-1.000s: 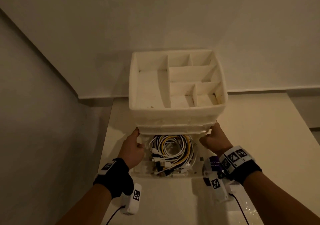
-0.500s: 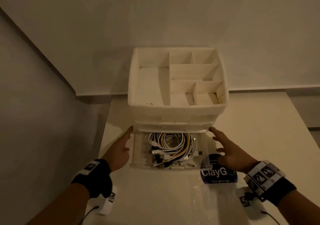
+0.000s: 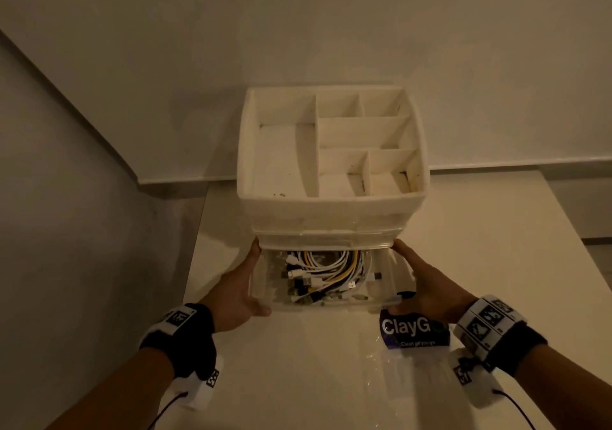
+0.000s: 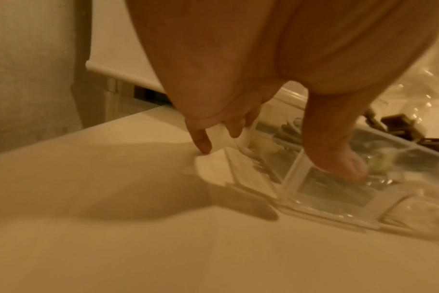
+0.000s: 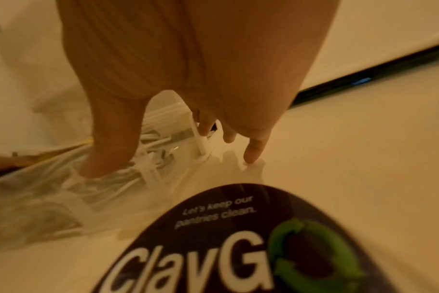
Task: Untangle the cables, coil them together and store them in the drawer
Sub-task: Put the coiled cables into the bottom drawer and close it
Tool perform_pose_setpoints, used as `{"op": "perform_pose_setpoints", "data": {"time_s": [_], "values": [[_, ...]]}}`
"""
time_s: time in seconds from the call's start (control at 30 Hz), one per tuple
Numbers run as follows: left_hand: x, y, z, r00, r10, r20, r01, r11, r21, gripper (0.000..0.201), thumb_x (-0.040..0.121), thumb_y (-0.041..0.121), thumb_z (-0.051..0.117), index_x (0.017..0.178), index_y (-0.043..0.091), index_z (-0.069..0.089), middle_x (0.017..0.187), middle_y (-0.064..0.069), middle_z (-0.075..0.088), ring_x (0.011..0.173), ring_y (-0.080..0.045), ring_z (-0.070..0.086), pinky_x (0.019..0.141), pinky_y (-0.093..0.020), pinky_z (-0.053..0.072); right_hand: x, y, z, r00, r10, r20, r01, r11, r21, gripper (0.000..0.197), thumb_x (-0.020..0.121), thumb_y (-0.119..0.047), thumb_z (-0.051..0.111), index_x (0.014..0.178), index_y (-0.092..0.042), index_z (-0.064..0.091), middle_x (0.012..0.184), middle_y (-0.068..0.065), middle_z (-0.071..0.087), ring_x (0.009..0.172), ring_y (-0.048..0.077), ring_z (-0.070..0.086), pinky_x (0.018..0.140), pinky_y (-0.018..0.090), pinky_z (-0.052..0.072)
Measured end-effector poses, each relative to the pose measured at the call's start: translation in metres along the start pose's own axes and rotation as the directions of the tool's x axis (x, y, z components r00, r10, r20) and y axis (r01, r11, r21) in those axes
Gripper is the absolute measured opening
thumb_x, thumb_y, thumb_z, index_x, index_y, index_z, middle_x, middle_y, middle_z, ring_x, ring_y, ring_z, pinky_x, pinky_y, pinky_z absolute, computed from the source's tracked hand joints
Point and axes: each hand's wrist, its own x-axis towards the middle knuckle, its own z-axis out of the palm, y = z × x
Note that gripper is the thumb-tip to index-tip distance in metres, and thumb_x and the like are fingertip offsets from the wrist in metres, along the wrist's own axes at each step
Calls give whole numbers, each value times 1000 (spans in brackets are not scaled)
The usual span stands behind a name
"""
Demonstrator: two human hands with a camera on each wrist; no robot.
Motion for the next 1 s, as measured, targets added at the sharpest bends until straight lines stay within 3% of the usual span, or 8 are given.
{"op": "perform_pose_setpoints", "data": {"time_s": [0.13, 0.23, 0.33, 0.47, 0.53, 0.7, 0.77, 1.0], "values": [[7, -1, 9, 994, 18, -112, -32, 991, -133, 111, 78, -6, 73, 141, 56, 7, 131, 52, 25, 134, 15, 25, 107, -9, 28, 4, 10, 8, 984, -15, -176, 33, 995, 95, 99, 65, -17, 87, 139, -47, 29, 127, -22, 53, 117, 14, 54, 88, 18, 42], [10, -1, 16, 986, -40, -159, -1, 969, -247, 103, 81, -15, 64, 143, 51, 16, 135, 35, 39, 135, -1, 35, 95, -6, 36, 7, 10, 17, 962, -14, -274, 41, 995, 91, 90, 67, -16, 86, 140, -38, 37, 130, -25, 50, 121, 9, 48, 93, 21, 38], [10, 1, 22, 972, -74, -224, 11, 962, -272, 98, 83, -15, 62, 146, 47, 18, 142, 17, 41, 137, -10, 37, 105, -21, 35, 8, 9, 25, 937, -7, -349, 41, 995, 92, 87, 71, -17, 84, 143, -34, 38, 135, -21, 46, 121, 6, 46, 99, 26, 35], [8, 6, 30, 968, -41, -248, -36, 954, -296, 97, 74, 22, 78, 147, 48, 20, 144, 13, 47, 134, -10, 43, 108, -42, 41, 3, 4, 29, 936, 9, -351, 45, 989, 144, 87, 72, -16, 83, 143, -34, 36, 131, -22, 48, 118, 6, 48, 96, 20, 35], [11, 21, 38, 957, -65, -283, -54, 917, -394, 91, 67, 37, 81, 143, 45, 30, 134, 18, 55, 125, -3, 51, 104, -38, 44, 4, -1, 31, 956, -4, -294, 73, 972, 222, 94, 70, -13, 85, 145, -34, 31, 130, -20, 48, 114, 2, 49, 87, 8, 38], [32, 55, 61, 795, -291, -532, -45, 846, -531, 73, 60, 19, 92, 116, 27, 46, 107, 15, 62, 93, 8, 61, 81, -10, 47, 12, -10, 38, 948, 28, -316, 69, 954, 292, 98, 67, -8, 86, 142, -32, 28, 132, -11, 37, 122, 11, 38, 99, 28, 37], [35, 58, 62, 759, -325, -564, -10, 861, -509, 79, 56, 24, 94, 117, 26, 43, 112, 10, 59, 98, -6, 59, 84, -17, 44, 14, -13, 40, 942, 55, -331, 53, 950, 309, 97, 67, -8, 86, 142, -29, 29, 133, -13, 35, 124, 11, 35, 103, 32, 35], [50, 48, 62, 726, -366, -581, 82, 886, -456, 100, 44, 48, 92, 124, 20, 40, 124, 0, 58, 108, -19, 60, 94, -38, 51, 17, -9, 44, 928, 67, -366, 44, 957, 287, 95, 66, -10, 87, 141, -25, 31, 137, -8, 37, 122, 12, 39, 97, 27, 37]]}}
